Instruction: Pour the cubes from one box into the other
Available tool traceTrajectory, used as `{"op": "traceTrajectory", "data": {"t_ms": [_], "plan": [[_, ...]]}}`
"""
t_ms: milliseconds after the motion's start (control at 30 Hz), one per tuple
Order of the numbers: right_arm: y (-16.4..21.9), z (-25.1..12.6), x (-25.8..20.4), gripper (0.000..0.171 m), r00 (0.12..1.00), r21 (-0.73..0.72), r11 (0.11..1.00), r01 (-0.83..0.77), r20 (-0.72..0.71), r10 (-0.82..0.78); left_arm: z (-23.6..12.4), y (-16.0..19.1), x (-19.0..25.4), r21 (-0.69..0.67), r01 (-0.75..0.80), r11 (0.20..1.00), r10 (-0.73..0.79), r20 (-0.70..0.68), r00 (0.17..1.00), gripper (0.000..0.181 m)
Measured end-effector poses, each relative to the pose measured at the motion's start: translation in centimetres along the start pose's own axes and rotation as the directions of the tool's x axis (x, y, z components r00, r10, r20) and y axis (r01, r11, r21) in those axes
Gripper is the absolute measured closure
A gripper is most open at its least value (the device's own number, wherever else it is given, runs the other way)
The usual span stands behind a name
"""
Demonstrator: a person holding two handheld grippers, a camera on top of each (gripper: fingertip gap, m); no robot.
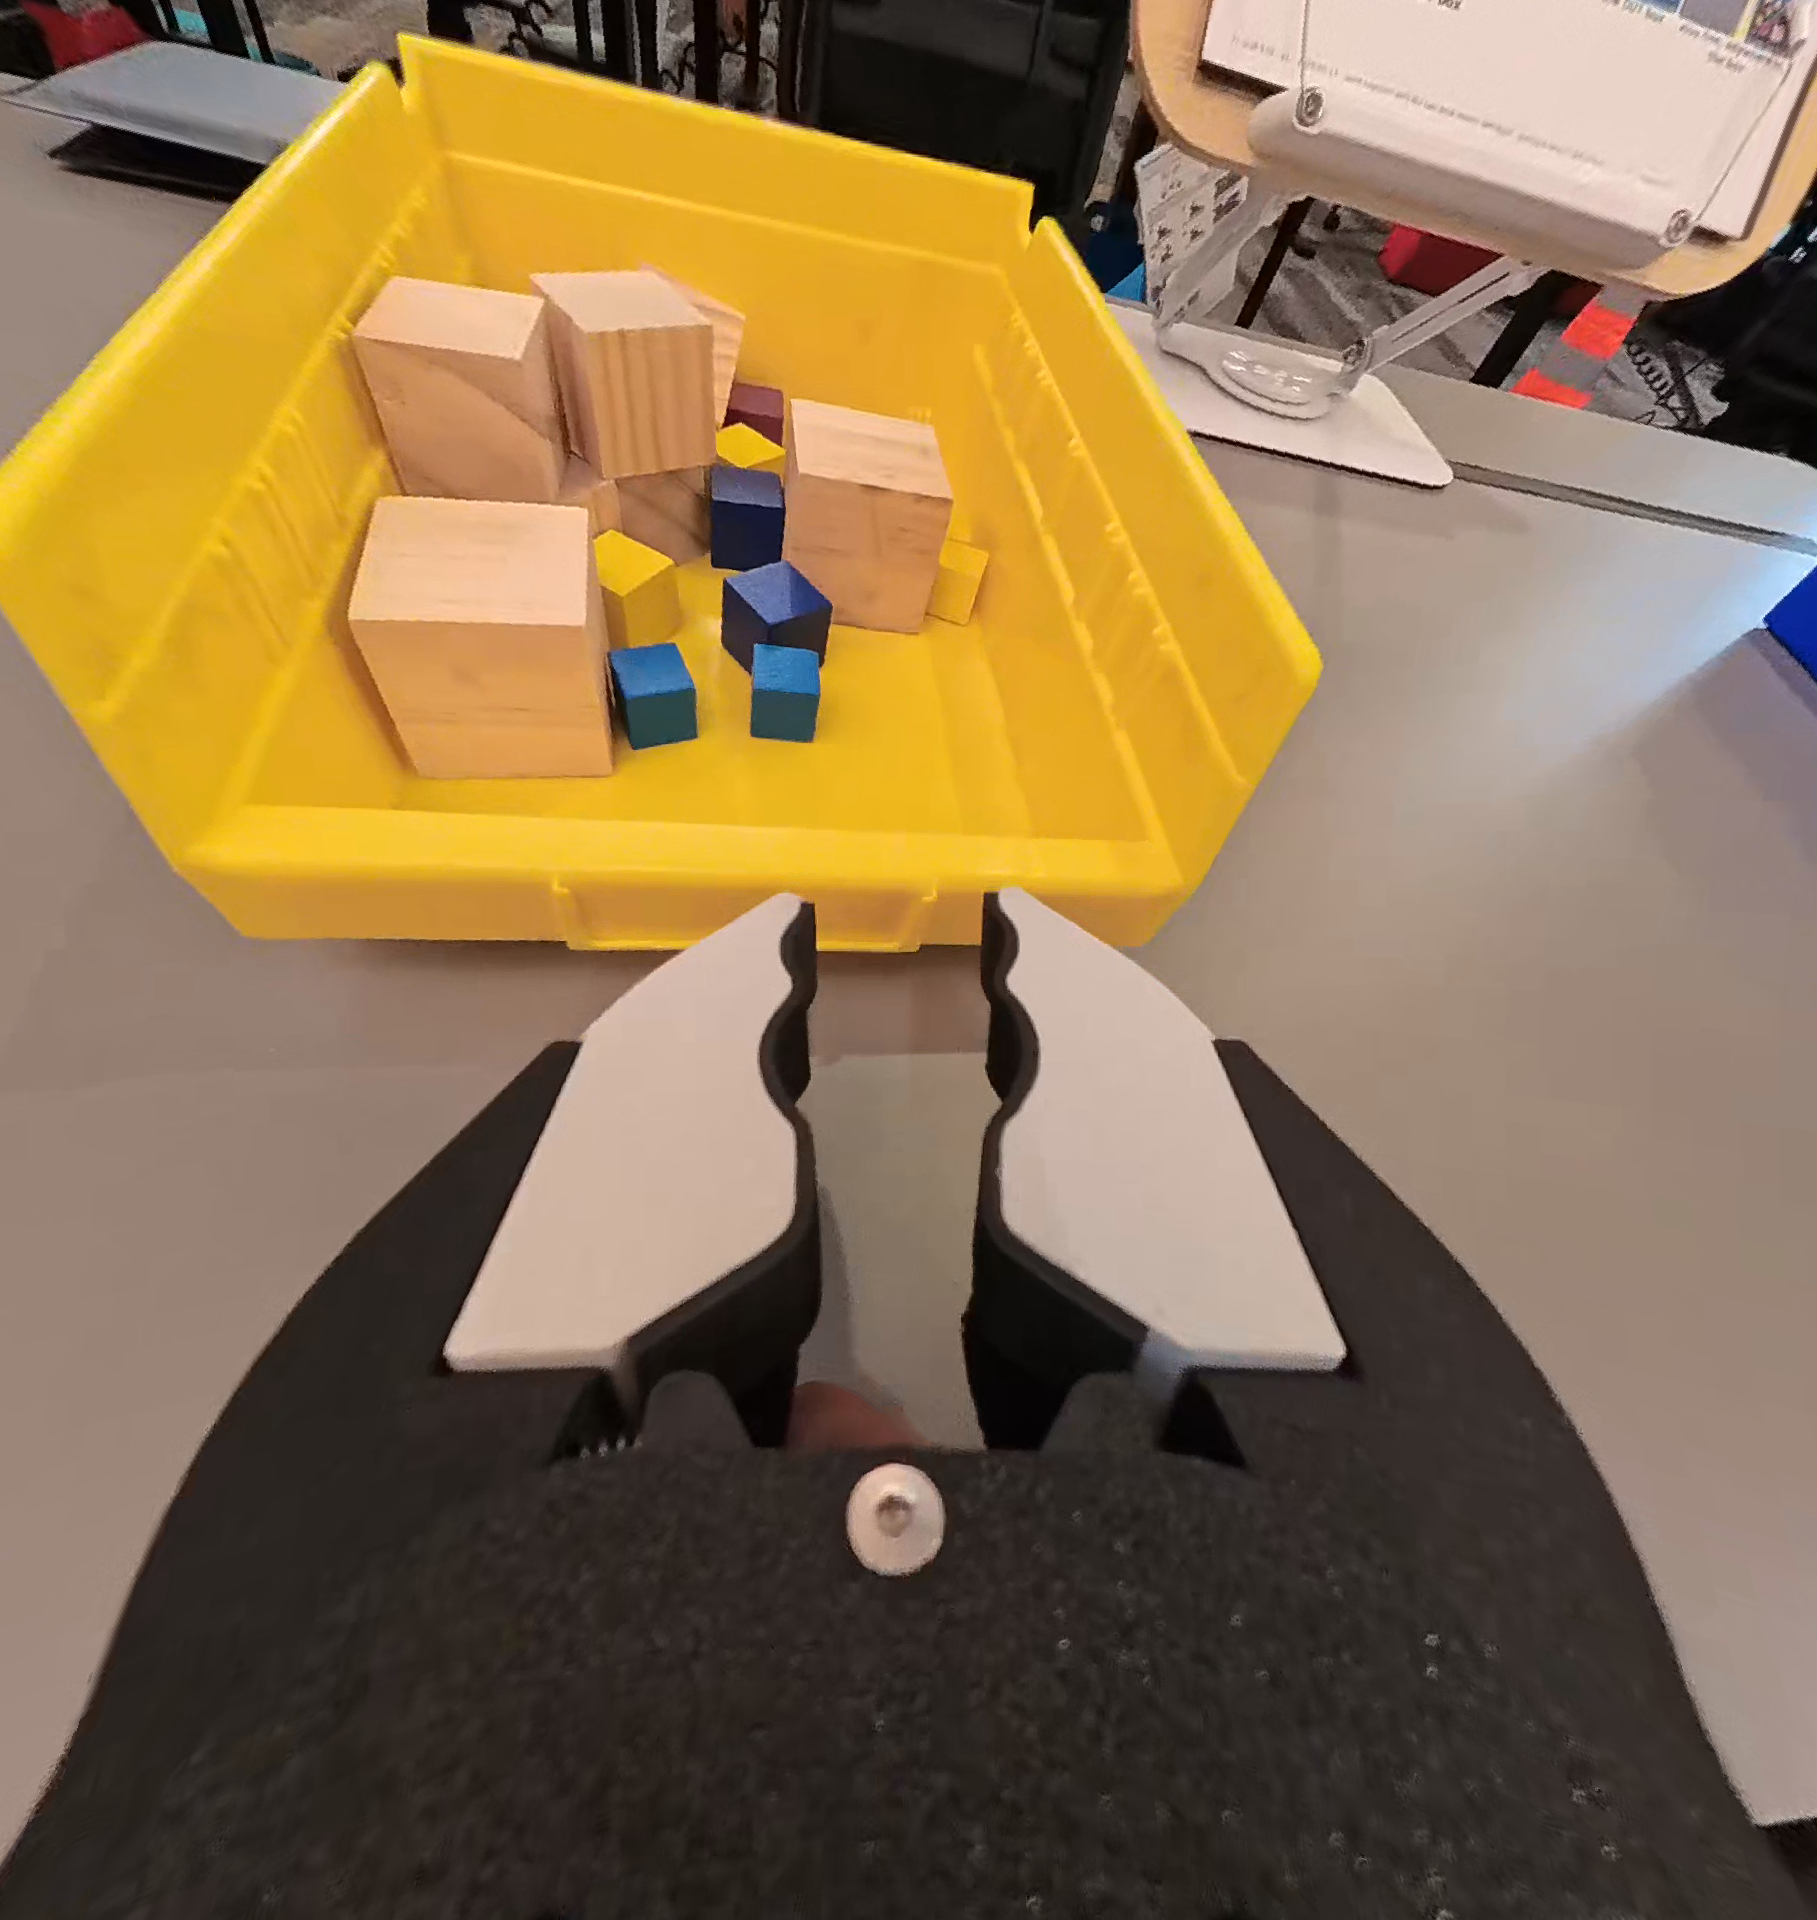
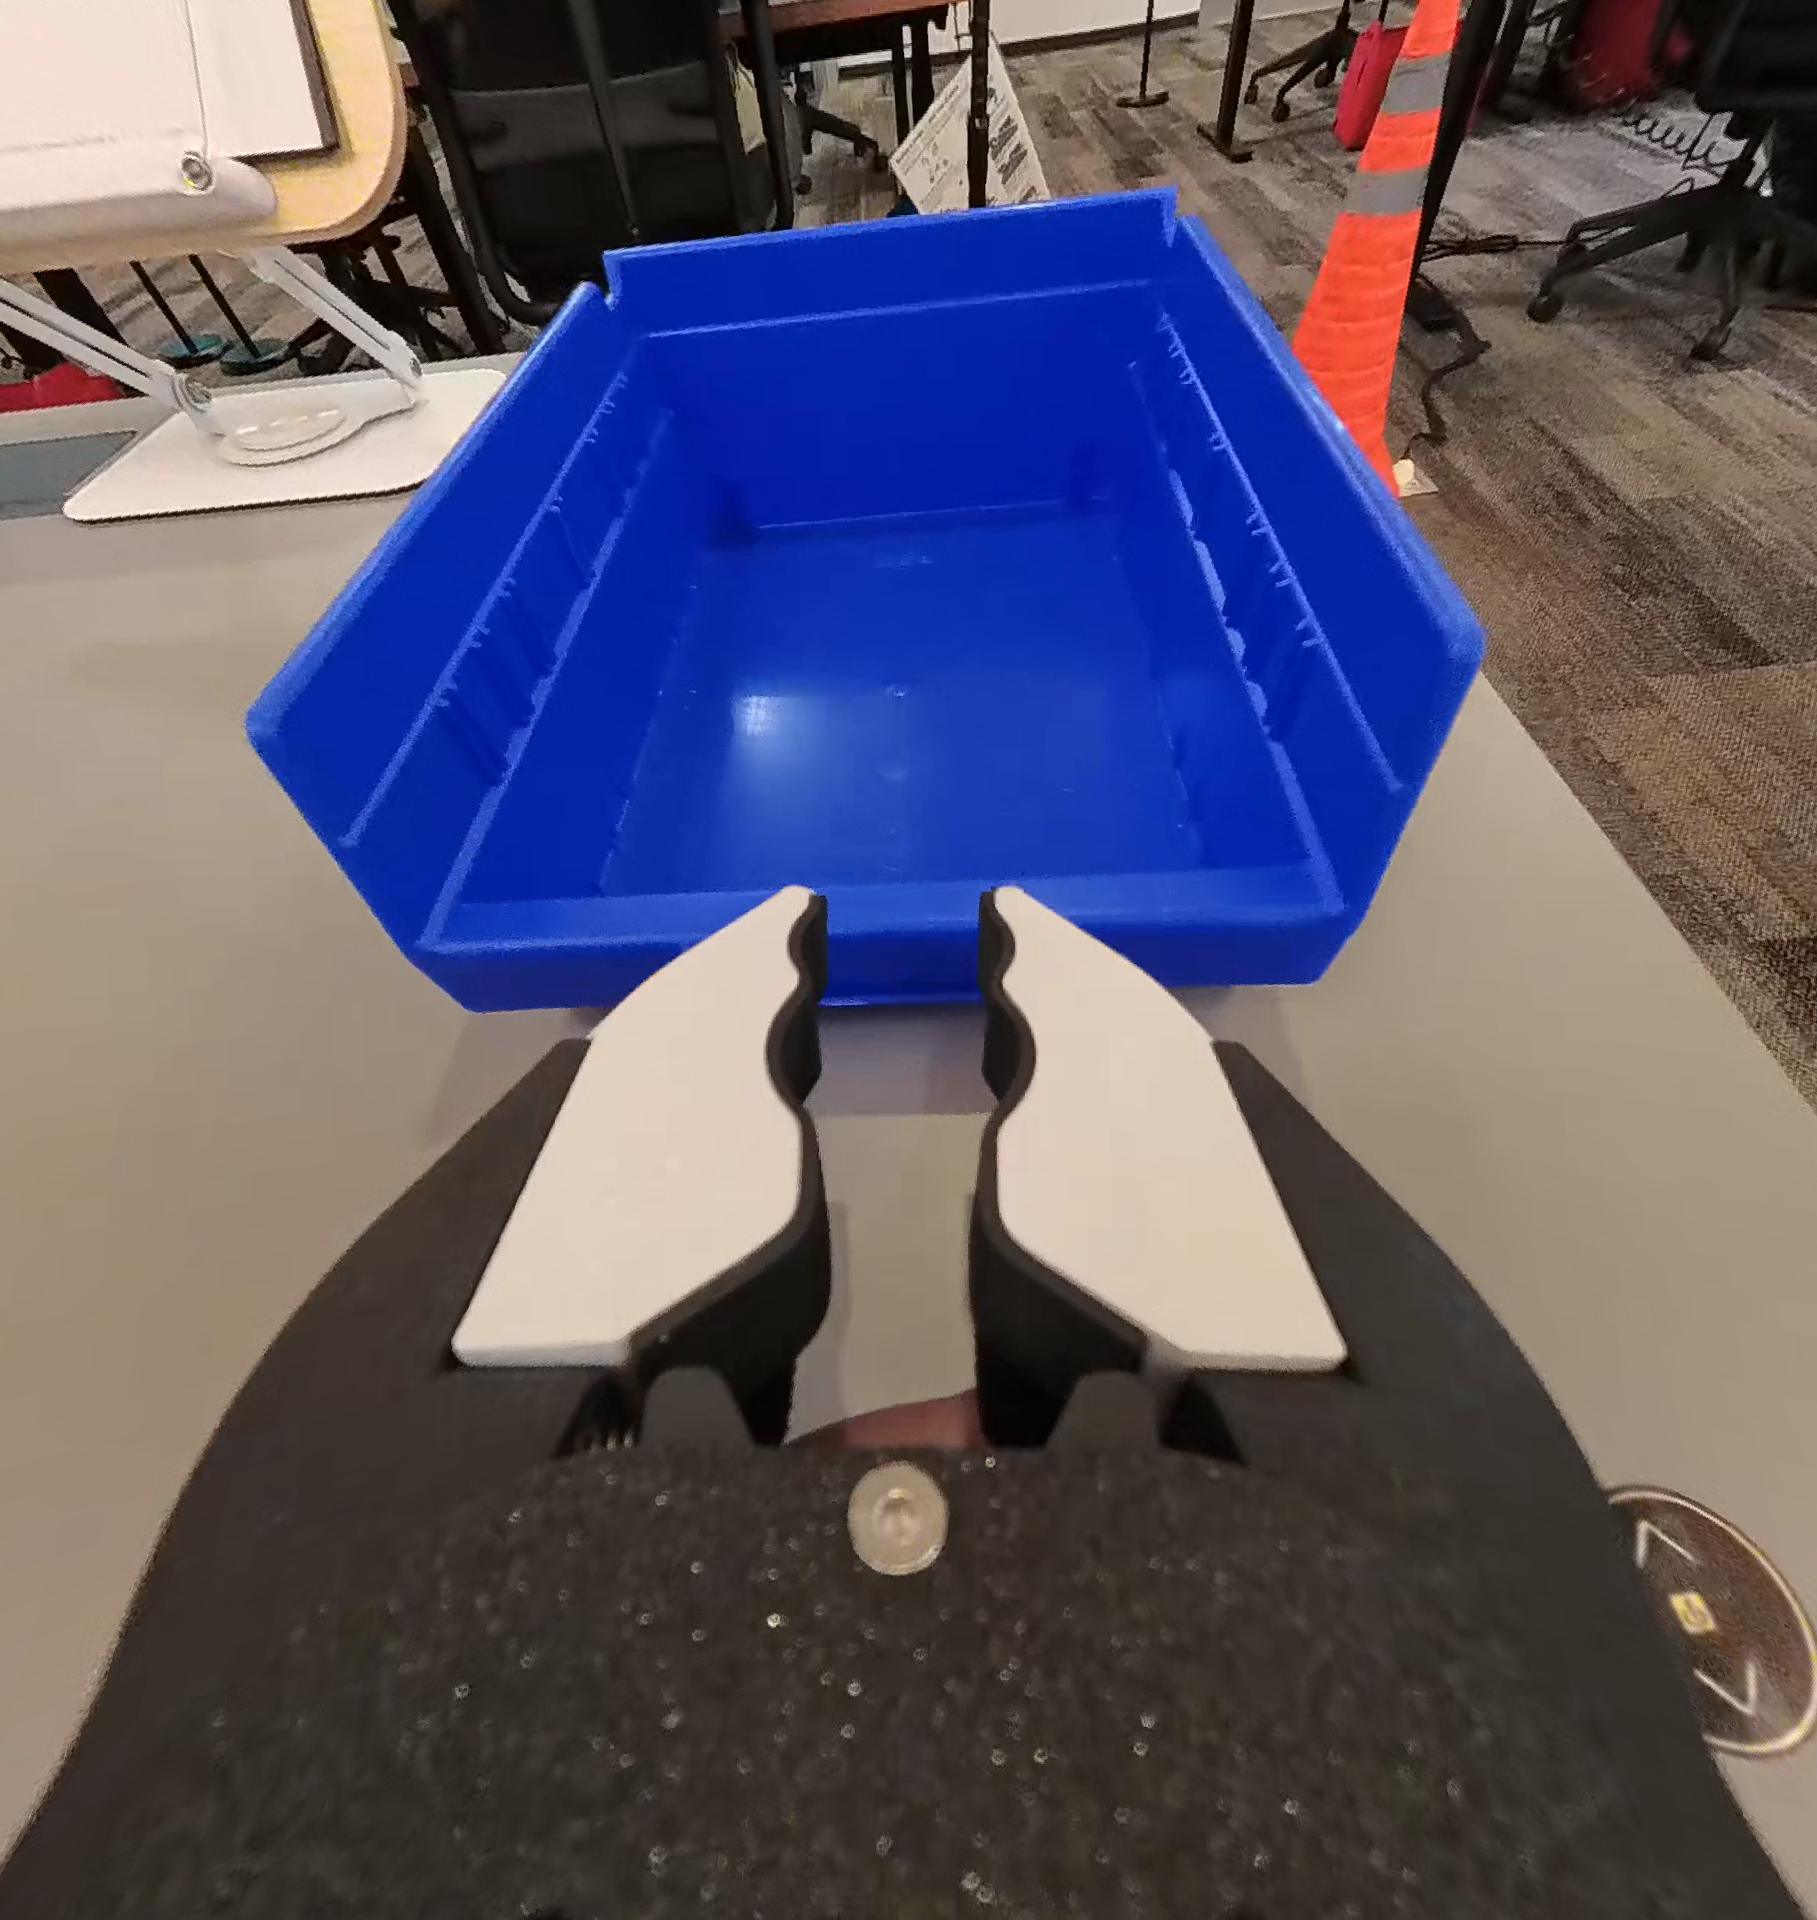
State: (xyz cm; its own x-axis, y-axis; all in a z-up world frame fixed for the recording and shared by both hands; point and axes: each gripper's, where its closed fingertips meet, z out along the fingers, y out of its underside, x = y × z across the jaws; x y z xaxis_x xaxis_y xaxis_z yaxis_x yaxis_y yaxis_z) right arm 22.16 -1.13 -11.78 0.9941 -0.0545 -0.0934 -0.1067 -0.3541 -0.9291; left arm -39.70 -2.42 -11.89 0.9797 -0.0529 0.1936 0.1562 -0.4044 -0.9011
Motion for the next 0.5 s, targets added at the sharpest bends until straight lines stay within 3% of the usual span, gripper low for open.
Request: {"op": "traceTrajectory", "data": {"t_ms": [500], "plan": [[0.31, -0.04, 0.07, 0.146, 1.000, -0.002, 1.000, 0.015, -0.003, -0.015, 0.63, 0.72, 0.09, -0.042, 0.024, 0.999, -0.025, -0.019, 1.000, 0.152]]}}
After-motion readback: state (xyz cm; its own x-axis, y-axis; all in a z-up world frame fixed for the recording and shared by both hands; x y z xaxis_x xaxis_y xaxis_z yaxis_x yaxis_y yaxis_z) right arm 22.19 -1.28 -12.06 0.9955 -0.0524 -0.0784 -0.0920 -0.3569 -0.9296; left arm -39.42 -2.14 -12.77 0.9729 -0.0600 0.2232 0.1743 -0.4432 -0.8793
